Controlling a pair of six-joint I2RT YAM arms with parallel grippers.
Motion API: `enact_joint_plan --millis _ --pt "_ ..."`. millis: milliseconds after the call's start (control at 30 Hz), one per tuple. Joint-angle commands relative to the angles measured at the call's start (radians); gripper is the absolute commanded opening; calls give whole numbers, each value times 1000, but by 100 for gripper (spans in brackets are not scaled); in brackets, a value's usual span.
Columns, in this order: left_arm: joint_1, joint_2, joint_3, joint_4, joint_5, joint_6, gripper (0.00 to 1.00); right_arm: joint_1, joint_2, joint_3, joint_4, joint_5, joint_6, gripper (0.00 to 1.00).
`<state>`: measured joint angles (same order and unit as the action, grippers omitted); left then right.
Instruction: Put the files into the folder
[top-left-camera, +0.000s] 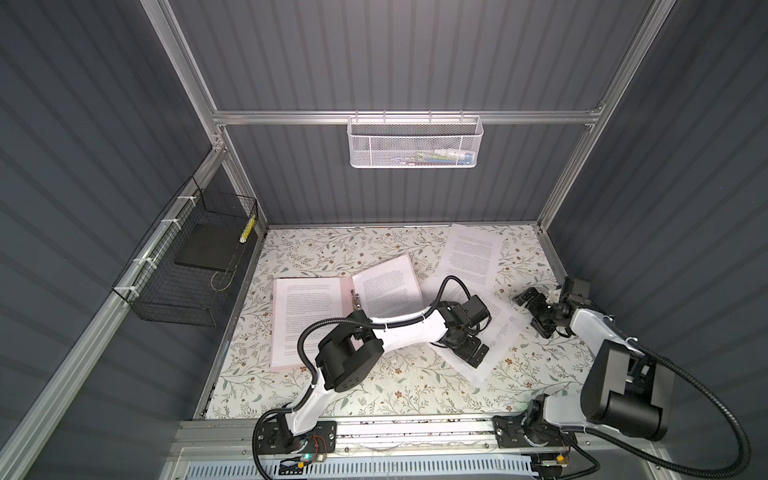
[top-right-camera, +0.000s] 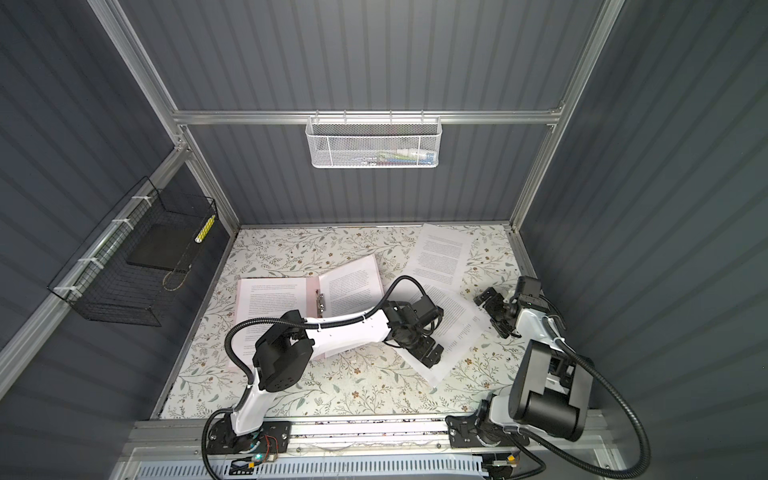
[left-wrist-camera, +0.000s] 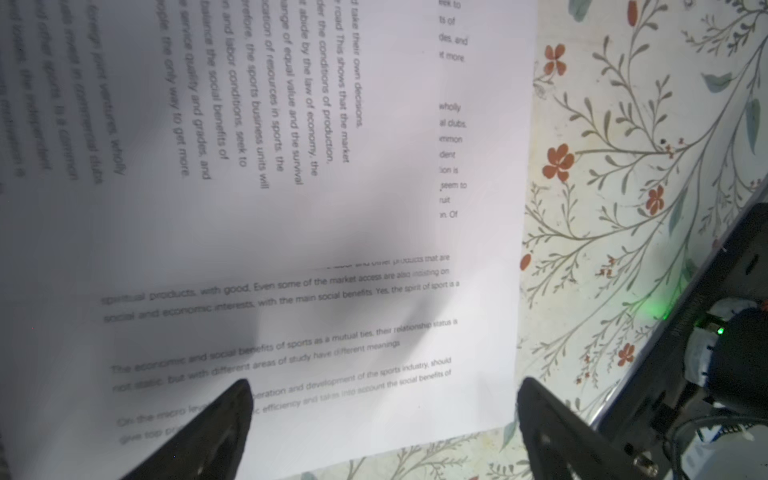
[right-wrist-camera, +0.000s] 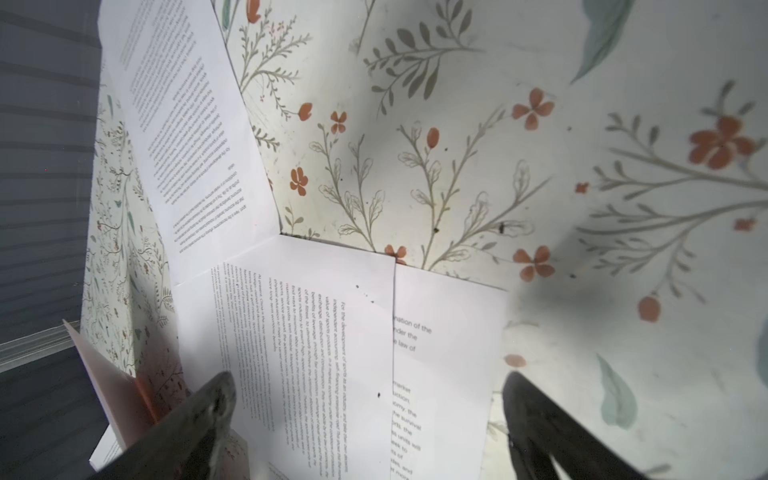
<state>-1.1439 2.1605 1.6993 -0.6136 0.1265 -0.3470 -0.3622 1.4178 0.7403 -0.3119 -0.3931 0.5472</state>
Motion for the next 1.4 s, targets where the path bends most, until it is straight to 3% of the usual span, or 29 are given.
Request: enact_joint_plan --millis 0,600,733,900,1167,1367 --pt "-5 26 -10 9 37 30 100 16 65 44 -47 35 -29 99" --pt "-5 61 -87 44 96 50 100 111 247 177 -204 154 -101 99" --pt "-4 61 -89 55 100 51 100 132 265 172 -212 118 -106 99" --pt "-3 58 -101 75 112 47 100 149 241 127 -179 -56 -91 99" --pt "-4 84 -93 74 132 42 100 149 42 -31 -29 -238 16 99" --pt "-5 94 -93 72 136 39 100 150 -105 -150 28 -269 93 99"
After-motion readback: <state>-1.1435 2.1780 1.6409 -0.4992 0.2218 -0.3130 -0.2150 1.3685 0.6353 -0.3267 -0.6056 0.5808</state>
